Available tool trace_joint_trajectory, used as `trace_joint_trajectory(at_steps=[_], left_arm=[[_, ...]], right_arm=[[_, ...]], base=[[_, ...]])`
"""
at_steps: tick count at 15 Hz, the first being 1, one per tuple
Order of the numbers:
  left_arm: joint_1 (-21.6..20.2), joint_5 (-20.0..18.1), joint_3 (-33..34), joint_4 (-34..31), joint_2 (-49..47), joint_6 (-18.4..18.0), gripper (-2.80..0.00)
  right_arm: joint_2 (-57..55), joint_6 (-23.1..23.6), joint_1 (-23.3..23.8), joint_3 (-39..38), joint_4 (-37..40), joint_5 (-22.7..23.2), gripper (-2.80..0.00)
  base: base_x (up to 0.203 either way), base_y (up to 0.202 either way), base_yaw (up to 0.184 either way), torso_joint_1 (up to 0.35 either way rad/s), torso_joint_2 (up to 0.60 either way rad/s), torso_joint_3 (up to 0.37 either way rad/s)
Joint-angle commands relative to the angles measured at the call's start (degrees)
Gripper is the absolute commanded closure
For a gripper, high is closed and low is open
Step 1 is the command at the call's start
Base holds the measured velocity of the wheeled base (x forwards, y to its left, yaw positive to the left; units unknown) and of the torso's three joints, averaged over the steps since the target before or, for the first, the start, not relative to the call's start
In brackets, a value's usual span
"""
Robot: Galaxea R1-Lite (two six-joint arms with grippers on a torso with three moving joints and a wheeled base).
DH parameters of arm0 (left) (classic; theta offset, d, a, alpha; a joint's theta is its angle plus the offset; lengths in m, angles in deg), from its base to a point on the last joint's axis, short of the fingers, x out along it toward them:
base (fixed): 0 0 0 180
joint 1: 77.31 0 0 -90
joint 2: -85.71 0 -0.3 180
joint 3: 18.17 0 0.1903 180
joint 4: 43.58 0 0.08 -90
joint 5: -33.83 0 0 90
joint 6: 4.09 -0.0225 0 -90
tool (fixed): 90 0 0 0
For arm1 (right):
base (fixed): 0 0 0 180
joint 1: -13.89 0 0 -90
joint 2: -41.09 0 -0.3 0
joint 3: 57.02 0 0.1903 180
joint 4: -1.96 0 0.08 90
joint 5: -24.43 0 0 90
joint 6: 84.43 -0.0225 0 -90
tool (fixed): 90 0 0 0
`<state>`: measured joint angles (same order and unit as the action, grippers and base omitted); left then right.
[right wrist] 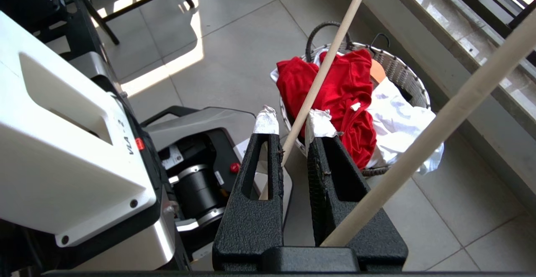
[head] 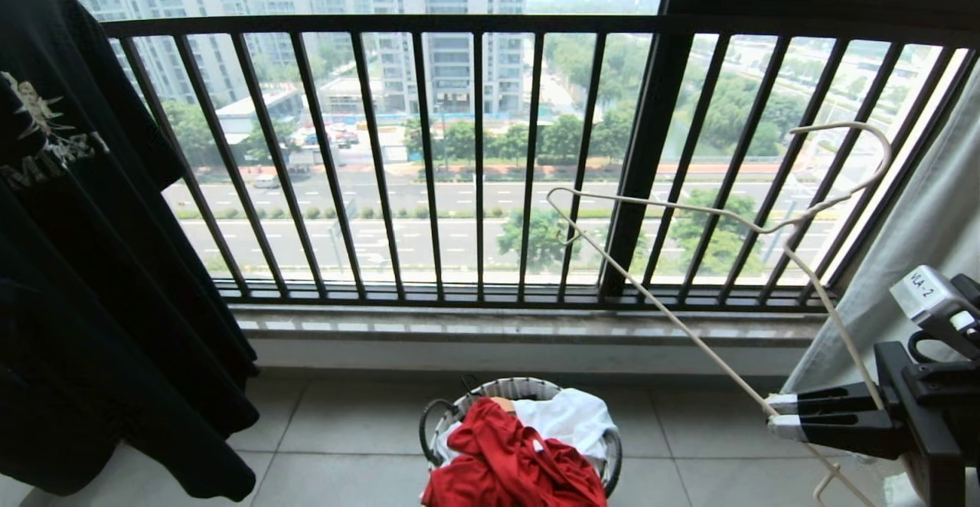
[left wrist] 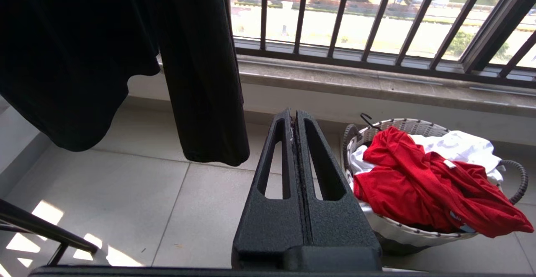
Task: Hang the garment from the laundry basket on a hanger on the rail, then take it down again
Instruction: Pick up clothes from the basket
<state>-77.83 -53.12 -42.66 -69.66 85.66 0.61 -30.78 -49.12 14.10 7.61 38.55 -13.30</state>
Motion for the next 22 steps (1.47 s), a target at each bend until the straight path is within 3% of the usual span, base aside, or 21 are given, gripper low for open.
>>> trace_joint_trajectory(at_steps=[1, 17, 22], left_arm=[[-0.01, 0.03, -0.02, -0.01, -0.04, 0.04, 0.0], [-0.01, 0.03, -0.02, -0.01, -0.04, 0.04, 0.0], [-0.01, 0.03, -0.02, -0.01, -0.04, 0.04, 0.0]], right_arm=[[-0.11, 0.2, 0.06, 0.11, 0.04, 0.3, 0.0], [-0.11, 0.2, 0.06, -0.03, 0.04, 0.3, 0.0], [-0.37, -0.5, 0.06, -0.13, 0.14, 0.3, 0.0]], base=[[0.0, 0.0, 0.0, -0.262, 0.51, 0.238], [0.0, 0.0, 0.0, -0.255, 0.43, 0.188], [0.0, 0.0, 0.0, -0.064, 0.22, 0.06]])
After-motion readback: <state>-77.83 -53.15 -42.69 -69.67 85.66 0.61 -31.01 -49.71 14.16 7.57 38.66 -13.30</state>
